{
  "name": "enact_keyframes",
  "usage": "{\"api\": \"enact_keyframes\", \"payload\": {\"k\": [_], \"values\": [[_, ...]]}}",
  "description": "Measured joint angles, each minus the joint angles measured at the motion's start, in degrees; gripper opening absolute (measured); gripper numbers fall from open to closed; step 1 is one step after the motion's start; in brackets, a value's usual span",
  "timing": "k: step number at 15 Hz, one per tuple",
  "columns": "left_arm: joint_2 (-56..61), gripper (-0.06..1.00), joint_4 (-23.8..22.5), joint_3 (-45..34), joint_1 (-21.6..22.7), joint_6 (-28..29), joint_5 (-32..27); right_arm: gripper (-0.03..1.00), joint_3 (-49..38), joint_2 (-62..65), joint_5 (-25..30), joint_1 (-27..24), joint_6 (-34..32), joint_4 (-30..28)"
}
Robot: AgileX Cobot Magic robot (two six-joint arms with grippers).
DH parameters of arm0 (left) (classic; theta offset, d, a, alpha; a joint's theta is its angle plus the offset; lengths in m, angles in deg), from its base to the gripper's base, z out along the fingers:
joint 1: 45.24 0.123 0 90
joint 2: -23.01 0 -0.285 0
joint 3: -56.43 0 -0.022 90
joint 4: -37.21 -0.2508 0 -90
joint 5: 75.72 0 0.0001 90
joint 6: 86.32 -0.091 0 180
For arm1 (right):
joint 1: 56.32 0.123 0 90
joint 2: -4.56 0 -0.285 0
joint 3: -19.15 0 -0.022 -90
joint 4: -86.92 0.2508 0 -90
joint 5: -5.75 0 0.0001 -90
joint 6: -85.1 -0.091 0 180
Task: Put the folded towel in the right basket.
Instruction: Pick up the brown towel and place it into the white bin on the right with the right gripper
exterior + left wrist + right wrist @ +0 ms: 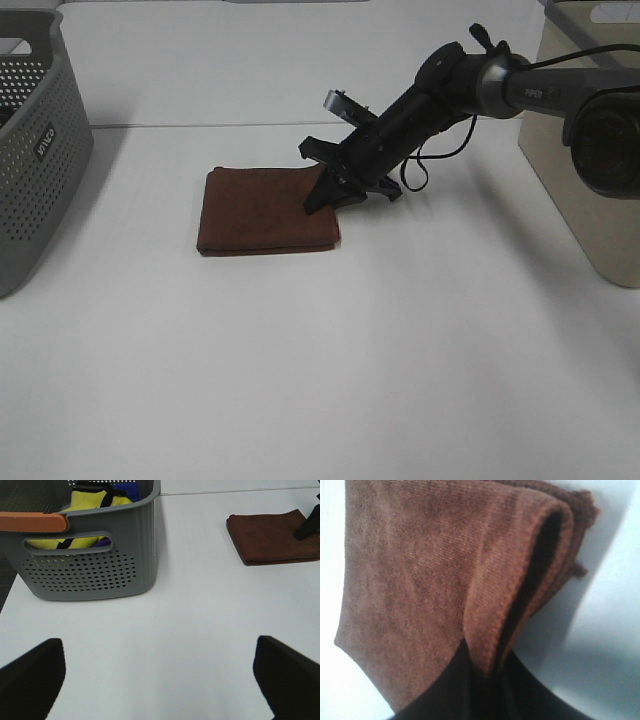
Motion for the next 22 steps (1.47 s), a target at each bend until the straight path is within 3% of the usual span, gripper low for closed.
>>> {"api": "enact_keyframes", "payload": {"k": [10,14,19,22], "values": [[0.0,0.97,0.0,0.0,0.0,0.0,0.0,0.07,2.8,28.4,5.4,-2.1,0.4,-16.4],[0.0,0.97,0.0,0.0,0.0,0.0,0.0,0.07,2.8,36.8,10.8,-11.9,-0.7,-20.9],[0.0,0.97,0.0,0.0,0.0,0.0,0.0,0.07,2.8,40.3,11.1,-25.6,-2.8,-22.6],[0.0,0.97,0.0,0.0,0.0,0.0,0.0,0.07,2.8,39.9,11.1,-33.1,-4.8,-29.0]]}}
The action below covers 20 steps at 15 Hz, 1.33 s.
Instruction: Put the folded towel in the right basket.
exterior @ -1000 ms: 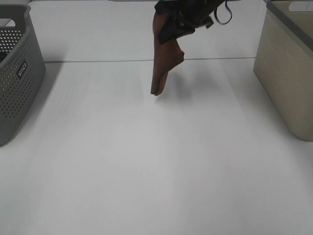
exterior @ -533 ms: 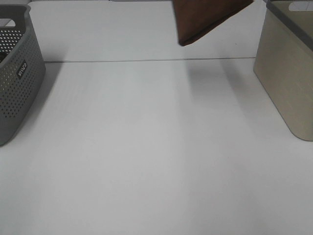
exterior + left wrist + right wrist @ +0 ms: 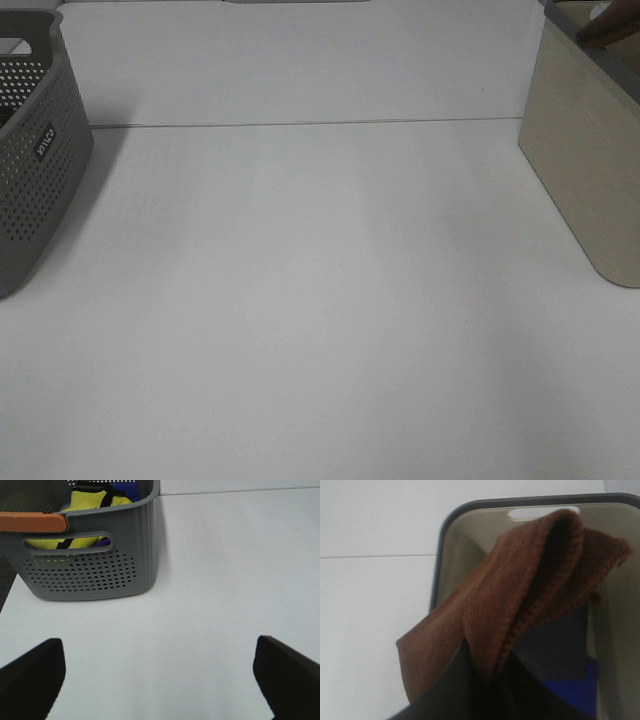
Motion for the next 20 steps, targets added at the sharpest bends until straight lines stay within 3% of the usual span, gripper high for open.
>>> {"api": "enact_keyframes", "payload": {"k": [7,8,11,12,16,20], "values": [[0.0,0.97,0.0,0.0,0.0,0.0,0.0,0.09,0.0,-8.4,0.1,-0.9,-5.2,-5.2],[0.0,0.97,0.0,0.0,0.0,0.0,0.0,0.15,0.0,-9.2,0.1,-0.9,-6.0,-6.0],[0.0,0.97,0.0,0.0,0.0,0.0,0.0,0.57,0.0,-9.7,0.0,-0.9,-7.8,-6.5],[0.0,0.97,0.0,0.0,0.0,0.0,0.0,0.62,0.0,-9.7,0.0,-0.9,-8.0,-6.0],[0.0,0.97,0.0,0.0,0.0,0.0,0.0,0.67,0.0,-8.1,0.0,0.3,-8.3,2.5],[0.0,0.97,0.0,0.0,0.0,0.0,0.0,0.67,0.0,-3.2,0.1,8.5,-8.9,1.7]]}}
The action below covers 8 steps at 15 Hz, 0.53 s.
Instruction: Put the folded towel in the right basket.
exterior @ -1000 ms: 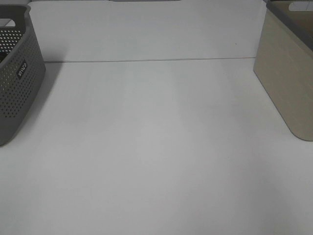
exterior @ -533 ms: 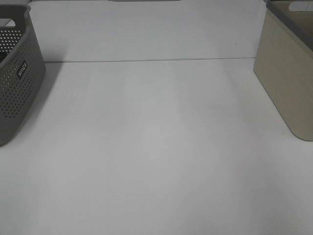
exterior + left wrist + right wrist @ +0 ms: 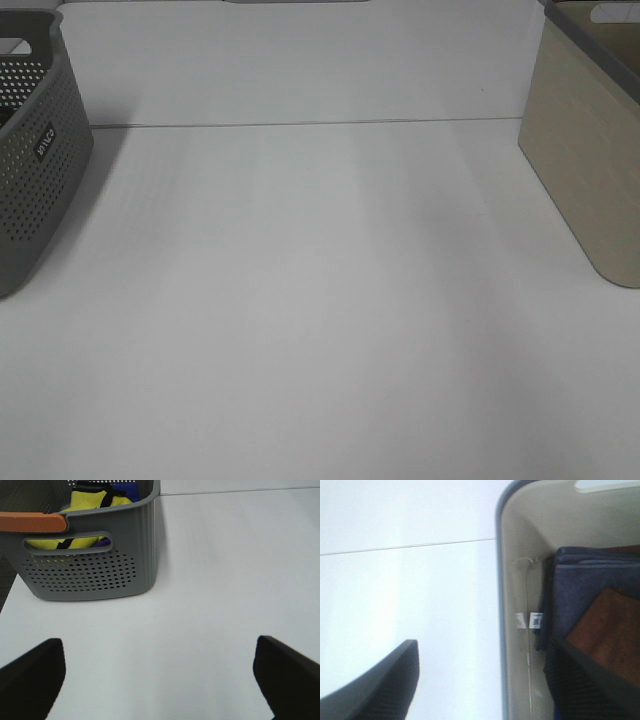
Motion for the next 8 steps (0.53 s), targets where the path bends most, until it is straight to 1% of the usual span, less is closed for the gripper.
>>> {"api": "enact_keyframes", "payload": {"k": [2,4,5,8], "values": [[0.0,0.97,0.0,0.0,0.0,0.0,0.0,0.67,-0.2,3.0,0.0,3.7,-1.7,-3.5],[0.0,0.97,0.0,0.0,0.0,0.0,0.0,0.67,-3.8,7.4,-0.1,5.3,-2.5,-5.9],[0.0,0.97,0.0,0.0,0.0,0.0,0.0,0.67,-7.3,10.7,-0.1,5.3,-2.5,-6.2],[0.0,0.97,0.0,0.0,0.0,0.0,0.0,0.67,-22.8,22.2,-0.1,5.3,-2.5,-8.7]]}}
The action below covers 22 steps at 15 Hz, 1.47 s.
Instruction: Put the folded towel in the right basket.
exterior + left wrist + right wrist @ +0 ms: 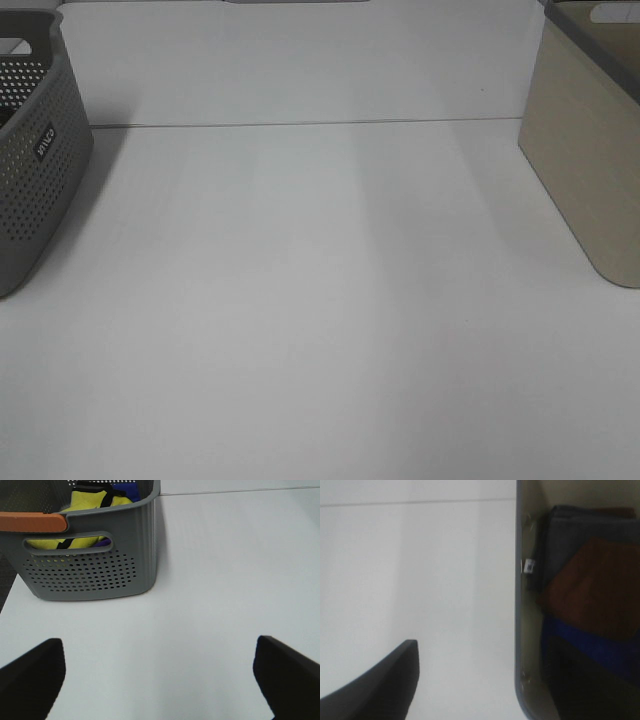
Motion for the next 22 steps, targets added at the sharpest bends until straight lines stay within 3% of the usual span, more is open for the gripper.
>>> {"api": "enact_keyframes", "payload": {"k": [1,2,8,12,15,22], "values": [[0.0,0.97,0.0,0.0,0.0,0.0,0.0,0.67,-6.3,4.5,0.0,0.0,0.0,-0.2],[0.0,0.97,0.0,0.0,0.0,0.0,0.0,0.67,-18.9,13.5,0.0,0.0,0.0,-0.5],[0.0,0.97,0.0,0.0,0.0,0.0,0.0,0.67,-49.5,36.0,0.0,0.0,0.0,-0.7],[0.0,0.97,0.0,0.0,0.0,0.0,0.0,0.67,-65.1,54.3,0.0,0.0,0.0,-0.8],[0.0,0.97,0.0,0.0,0.0,0.0,0.0,0.67,-71.8,68.2,-2.9,0.0,0.1,-4.1],[0.0,0.97,0.0,0.0,0.0,0.0,0.0,0.67,-74.3,90.2,-8.4,0.0,0.2,-5.7]]}}
